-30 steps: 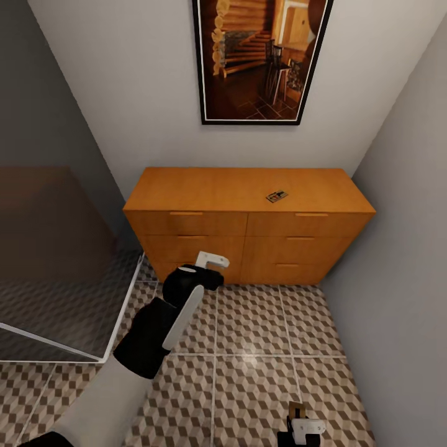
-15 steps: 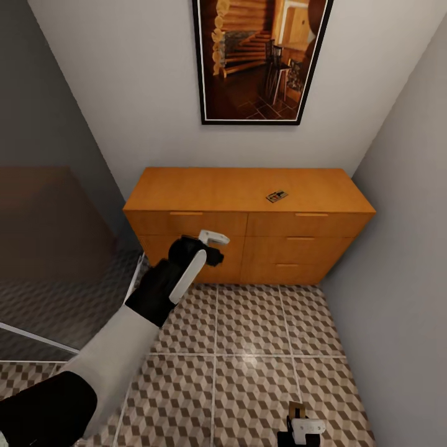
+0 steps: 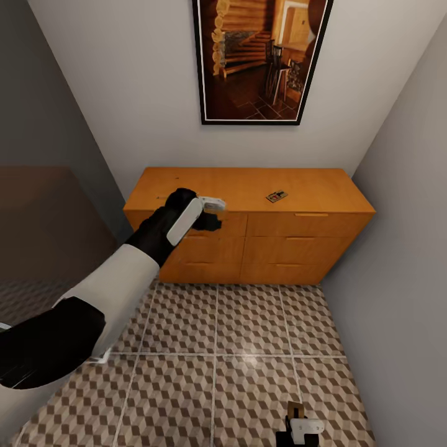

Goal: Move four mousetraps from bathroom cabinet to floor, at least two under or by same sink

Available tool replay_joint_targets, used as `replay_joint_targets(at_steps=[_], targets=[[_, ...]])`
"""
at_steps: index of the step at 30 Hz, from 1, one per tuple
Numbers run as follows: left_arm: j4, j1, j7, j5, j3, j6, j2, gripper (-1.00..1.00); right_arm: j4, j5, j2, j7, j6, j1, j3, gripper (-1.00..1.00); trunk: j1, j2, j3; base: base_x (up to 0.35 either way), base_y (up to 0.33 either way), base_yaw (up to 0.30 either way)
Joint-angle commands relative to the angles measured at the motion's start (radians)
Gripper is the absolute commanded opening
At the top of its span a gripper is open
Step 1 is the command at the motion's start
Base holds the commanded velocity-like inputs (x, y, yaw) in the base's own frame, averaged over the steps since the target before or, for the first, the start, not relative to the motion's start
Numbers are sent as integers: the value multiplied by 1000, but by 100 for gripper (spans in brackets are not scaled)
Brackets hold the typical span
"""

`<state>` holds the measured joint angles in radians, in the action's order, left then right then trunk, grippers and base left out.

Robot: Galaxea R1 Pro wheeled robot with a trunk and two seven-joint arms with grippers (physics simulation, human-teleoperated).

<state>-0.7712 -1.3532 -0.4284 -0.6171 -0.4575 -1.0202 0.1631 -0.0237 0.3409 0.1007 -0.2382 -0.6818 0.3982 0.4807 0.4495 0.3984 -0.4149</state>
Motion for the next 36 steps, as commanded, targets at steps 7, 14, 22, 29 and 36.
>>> replay_joint_targets(at_steps=[7, 14, 22, 29, 36], targets=[[166, -218, -9, -61, -3, -1, 0, 100, 1, 6, 1, -4, -2, 1, 9, -100, 1, 2, -2, 0, 0, 0], [261, -360, -9, -93, -3, -3, 0, 100, 0, 6, 1, -4, -2, 1, 9, -100, 1, 2, -2, 0, 0, 0], [328, -482, -8, -119, -3, -3, 0, 100, 0, 6, 1, -4, -2, 1, 9, -100, 1, 2, -2, 0, 0, 0], [333, -498, -7, -140, -3, -4, -2, 100, 1, 7, 1, -5, -2, 1, 9, -100, 1, 2, -2, 0, 0, 0], [329, -501, -7, -146, -4, -4, -5, 100, 0, 7, 2, -6, -2, 1, 9, -100, 1, 2, -1, 0, 0, -60]])
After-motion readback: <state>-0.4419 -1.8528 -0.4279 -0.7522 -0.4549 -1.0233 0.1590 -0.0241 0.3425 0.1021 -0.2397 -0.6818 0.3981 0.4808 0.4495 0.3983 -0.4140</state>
